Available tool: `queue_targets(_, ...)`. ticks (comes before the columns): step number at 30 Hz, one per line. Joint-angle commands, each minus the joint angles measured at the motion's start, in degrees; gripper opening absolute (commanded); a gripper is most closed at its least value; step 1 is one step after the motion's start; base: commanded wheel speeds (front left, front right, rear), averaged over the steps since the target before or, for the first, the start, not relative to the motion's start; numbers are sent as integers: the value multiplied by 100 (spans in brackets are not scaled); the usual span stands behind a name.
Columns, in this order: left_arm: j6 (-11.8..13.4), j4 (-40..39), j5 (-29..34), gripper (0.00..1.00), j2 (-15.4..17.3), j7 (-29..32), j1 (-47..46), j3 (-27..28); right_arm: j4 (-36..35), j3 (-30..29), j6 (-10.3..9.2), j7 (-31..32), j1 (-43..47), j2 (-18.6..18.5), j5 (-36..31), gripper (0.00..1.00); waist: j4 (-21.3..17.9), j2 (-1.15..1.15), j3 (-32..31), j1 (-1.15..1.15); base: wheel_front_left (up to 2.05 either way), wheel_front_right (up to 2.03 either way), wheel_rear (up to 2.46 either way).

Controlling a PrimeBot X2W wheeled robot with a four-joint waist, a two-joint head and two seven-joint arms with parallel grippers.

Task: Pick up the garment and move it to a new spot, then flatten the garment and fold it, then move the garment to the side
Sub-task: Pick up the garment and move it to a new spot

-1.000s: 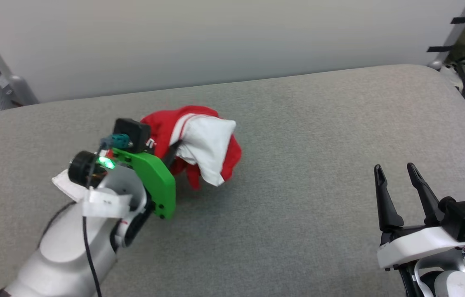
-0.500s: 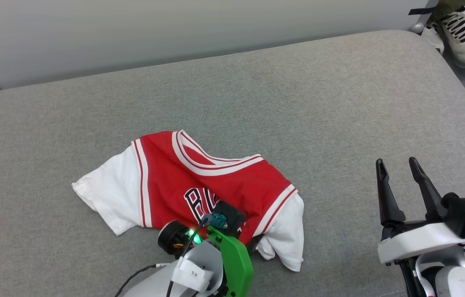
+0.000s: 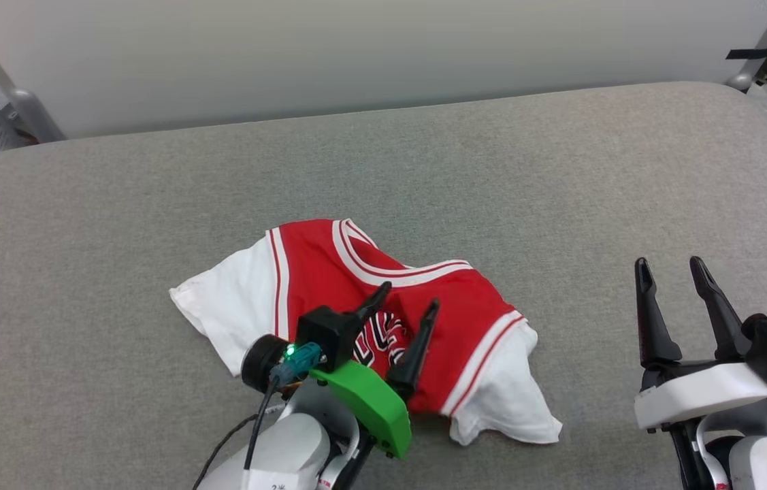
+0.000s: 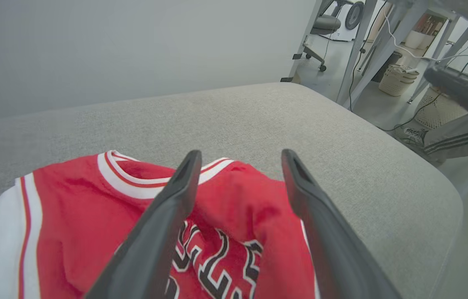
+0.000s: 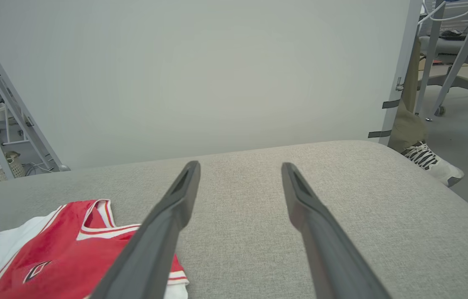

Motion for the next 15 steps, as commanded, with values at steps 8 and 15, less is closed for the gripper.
queue_targets(8,492,-301,12,100,358,-215,310,693,-51,-12,-4,120,183,-7,-25,100,436,0,-296,0,0,0,0)
queue_targets(15,876,-424,-35,100,844,-268,592,1415,-78,-43,-4,185,299,-7,-12,100,598,0,-396,0,0,0,0)
